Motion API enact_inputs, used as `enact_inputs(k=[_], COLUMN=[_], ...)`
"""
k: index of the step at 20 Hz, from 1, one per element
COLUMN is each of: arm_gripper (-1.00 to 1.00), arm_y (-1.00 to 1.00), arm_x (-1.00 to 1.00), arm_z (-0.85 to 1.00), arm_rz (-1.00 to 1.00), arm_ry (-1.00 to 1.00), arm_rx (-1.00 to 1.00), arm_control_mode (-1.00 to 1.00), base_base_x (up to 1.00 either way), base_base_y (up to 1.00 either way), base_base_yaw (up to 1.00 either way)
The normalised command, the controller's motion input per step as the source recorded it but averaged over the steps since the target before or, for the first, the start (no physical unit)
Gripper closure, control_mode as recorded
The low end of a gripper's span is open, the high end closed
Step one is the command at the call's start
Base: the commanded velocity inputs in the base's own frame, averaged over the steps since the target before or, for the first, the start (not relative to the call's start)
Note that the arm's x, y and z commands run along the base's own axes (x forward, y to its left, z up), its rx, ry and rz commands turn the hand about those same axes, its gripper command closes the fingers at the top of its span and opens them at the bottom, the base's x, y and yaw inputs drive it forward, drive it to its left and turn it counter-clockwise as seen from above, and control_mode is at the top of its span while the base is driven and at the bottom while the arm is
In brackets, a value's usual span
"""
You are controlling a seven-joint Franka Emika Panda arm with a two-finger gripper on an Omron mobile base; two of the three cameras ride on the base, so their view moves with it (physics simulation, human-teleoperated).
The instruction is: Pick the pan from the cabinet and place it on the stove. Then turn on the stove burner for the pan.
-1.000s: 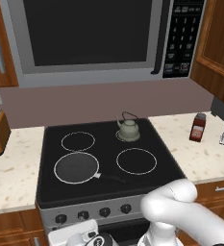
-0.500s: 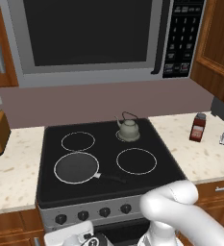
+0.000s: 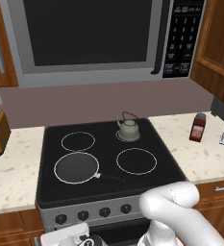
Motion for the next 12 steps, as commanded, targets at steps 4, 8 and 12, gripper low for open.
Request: enact_inputs(k=[4,8,12], arm_gripper=[-1.00,-1.00,-1.00], arm_y=[0.04,0.00,0.00], arm_x=[0.08,0.09,0.16], arm_z=[-0.20,-0.22,-0.15], arm_rz=[0.00,0.00,0.00], arm_ry=[0.00,0.00,0.01], arm_rx=[0.00,0.00,0.00], arm_control_mode=[-1.00,-1.00,-1.00], base_base_x=[0.00,0.00,0.00], base_base_y=[0.00,0.00,0.00], base_base_yaw=[0.00,0.00,0.00])
